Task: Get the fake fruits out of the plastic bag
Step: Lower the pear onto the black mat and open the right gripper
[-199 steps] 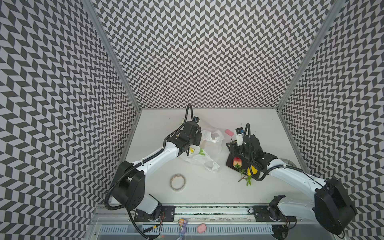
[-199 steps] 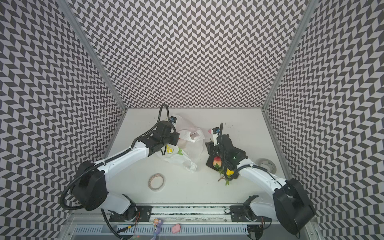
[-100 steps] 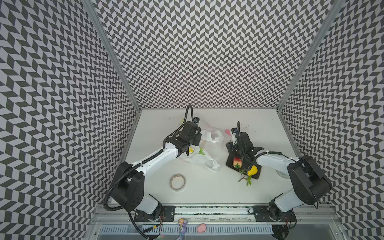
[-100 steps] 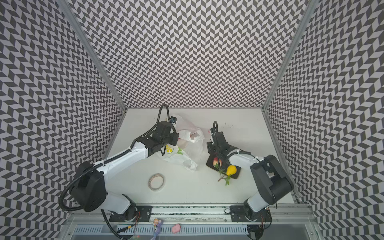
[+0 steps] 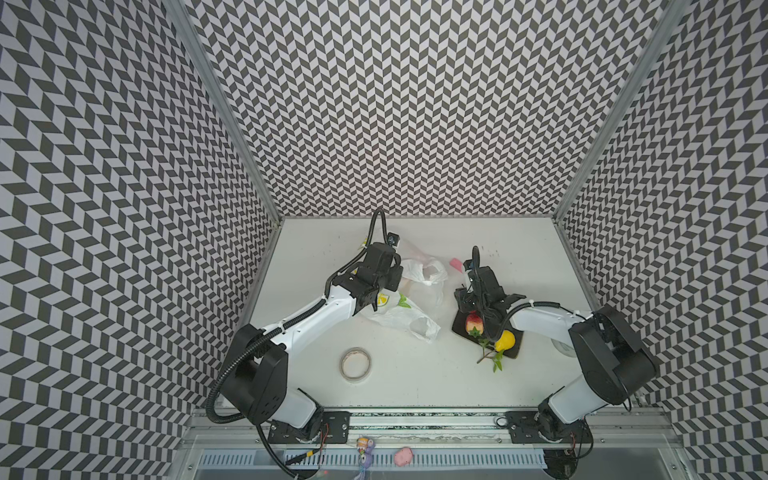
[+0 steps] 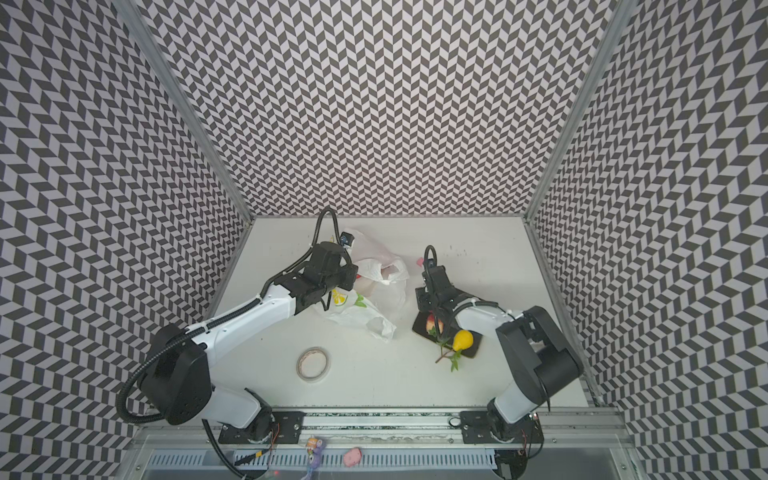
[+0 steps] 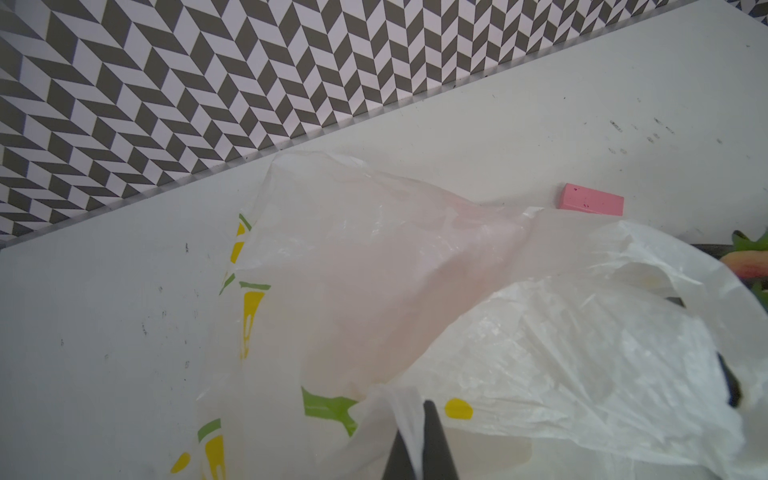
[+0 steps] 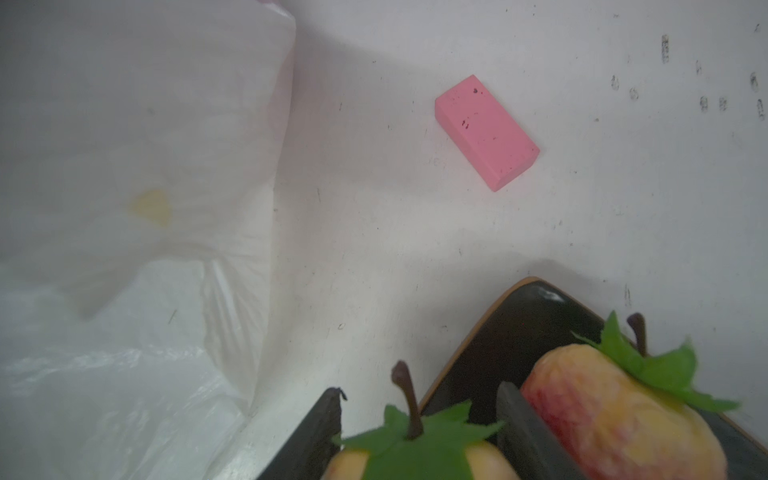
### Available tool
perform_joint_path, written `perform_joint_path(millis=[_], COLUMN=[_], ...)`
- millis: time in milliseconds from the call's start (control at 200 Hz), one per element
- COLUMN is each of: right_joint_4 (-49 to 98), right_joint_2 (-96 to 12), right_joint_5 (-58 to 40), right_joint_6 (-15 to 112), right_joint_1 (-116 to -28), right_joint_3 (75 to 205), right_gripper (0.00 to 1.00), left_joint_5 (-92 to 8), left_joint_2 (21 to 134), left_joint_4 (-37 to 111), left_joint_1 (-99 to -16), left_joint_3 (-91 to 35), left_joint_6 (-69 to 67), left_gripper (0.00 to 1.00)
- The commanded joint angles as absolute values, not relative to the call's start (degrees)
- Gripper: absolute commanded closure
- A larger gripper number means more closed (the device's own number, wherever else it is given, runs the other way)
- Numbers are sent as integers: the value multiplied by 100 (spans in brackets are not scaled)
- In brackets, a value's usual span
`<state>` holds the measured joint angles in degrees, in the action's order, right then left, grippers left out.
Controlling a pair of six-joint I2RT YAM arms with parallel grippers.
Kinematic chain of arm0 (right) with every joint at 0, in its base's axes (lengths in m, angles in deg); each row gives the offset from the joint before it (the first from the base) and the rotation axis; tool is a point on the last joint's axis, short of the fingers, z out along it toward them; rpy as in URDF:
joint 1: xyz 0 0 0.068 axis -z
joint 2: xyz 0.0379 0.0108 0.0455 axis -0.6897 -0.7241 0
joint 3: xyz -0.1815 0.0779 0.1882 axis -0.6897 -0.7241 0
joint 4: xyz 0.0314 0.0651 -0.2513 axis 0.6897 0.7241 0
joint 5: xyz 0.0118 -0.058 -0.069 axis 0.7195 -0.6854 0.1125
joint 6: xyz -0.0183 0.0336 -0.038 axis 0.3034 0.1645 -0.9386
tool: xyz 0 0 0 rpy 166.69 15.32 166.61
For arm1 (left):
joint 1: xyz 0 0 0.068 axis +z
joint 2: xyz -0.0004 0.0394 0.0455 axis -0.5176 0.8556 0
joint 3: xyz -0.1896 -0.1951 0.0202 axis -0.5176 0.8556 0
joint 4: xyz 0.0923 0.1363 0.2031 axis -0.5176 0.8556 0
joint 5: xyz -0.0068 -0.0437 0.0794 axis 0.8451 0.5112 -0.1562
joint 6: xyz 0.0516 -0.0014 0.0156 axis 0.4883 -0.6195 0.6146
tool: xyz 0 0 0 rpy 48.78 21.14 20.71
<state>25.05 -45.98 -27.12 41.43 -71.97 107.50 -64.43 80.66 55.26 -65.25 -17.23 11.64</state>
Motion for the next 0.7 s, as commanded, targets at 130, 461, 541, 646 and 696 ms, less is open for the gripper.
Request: perform_joint_path(millis=[130, 461, 541, 646, 696], right_joint_4=[2396, 2276, 2204, 2174, 2190], right_joint_2=[-4700, -4186, -3946, -3676, -3560], right_joint_5=[-2835, -2782, -2743, -2666, -2572], right_joint_6=[4341, 4391, 4393, 4359, 4337], right_joint_1=[-7225, -7252, -7252, -7259, -7252], right_joint_3=[10685, 10636, 10658, 10708, 10730], right_gripper=[37, 26, 24, 23, 23], left_joint_5=[-6620, -6629, -6612, -6562, -6545], left_joint_2=[7918, 7916, 7925, 7928, 7933], left_joint_4=[5424, 5429, 5434, 5450, 5450], left_joint_1=[-6492, -6491, -6492, -6493, -6492], left_joint_3=[-1750, -1777, -1779, -1788, -1786], left_joint_6=[1303, 1318, 1323, 1331, 1325], left_gripper=[100, 100, 100, 100, 100])
